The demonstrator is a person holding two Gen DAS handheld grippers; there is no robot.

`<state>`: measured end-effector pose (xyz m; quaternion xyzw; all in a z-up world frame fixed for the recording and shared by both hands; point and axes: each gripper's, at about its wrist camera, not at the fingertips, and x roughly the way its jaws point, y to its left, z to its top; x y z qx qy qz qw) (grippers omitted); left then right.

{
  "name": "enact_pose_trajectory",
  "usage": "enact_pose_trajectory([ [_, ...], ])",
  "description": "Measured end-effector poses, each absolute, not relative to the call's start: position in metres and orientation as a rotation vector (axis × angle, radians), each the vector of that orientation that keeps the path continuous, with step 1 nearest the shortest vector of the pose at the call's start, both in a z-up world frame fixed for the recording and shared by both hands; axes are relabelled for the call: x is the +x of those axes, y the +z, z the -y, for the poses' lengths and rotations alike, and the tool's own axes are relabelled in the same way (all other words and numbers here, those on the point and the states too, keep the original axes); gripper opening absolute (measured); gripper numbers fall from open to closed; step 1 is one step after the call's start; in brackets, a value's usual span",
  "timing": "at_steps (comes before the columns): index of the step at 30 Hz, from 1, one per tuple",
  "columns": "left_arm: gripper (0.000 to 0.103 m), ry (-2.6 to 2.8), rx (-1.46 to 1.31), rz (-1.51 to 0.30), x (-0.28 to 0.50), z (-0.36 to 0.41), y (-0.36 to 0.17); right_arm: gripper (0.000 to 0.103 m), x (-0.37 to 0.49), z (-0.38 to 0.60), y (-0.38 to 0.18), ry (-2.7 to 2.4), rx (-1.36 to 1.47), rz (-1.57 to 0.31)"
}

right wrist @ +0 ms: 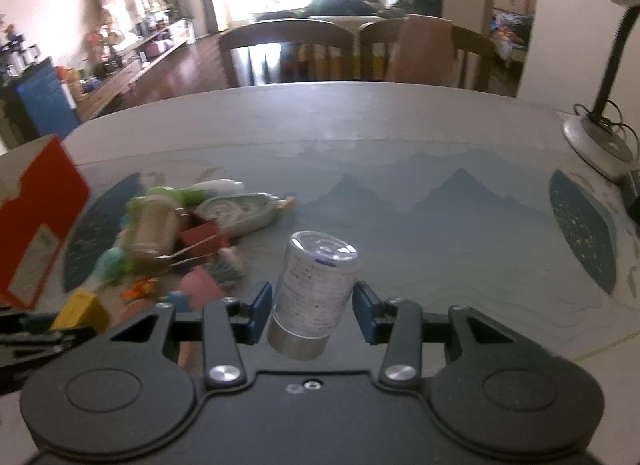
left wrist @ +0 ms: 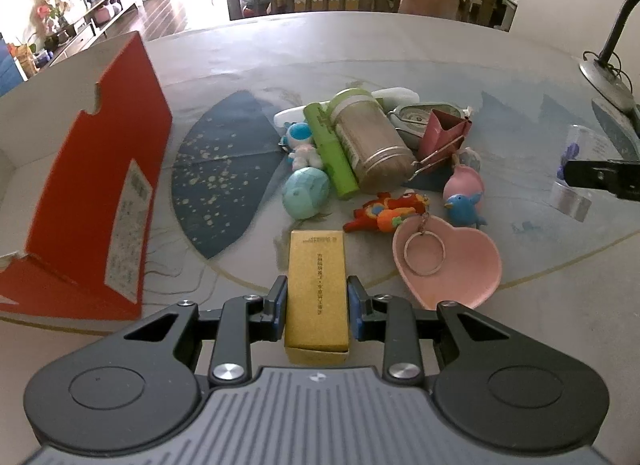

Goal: Organize rigid objects
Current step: 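Carry both items into the cardboard box and open both tools to release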

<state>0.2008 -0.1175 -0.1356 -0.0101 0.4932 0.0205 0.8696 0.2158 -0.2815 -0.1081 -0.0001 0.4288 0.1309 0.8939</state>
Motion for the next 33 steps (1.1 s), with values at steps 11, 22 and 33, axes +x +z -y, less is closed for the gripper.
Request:
enact_pose_trajectory([
  [11,0.029,0.022,-0.077,-1.004,0.173,0.096,-0.117,0.044,0.183,0.251,-0.071,0.413,-0.046,-0.863],
  [22,0.029,-0.07,-0.125,-0.948,0.144,0.058,-0.074,0.043,0.157,0.198,-0.04,0.474,-0.089,-0.854],
  [33,0.029,-0.093,-0.129,-0.846,0.133,-0.016,-0.019,0.043,0.154,0.111,-0.004,0.532,-0.105,-0.822],
])
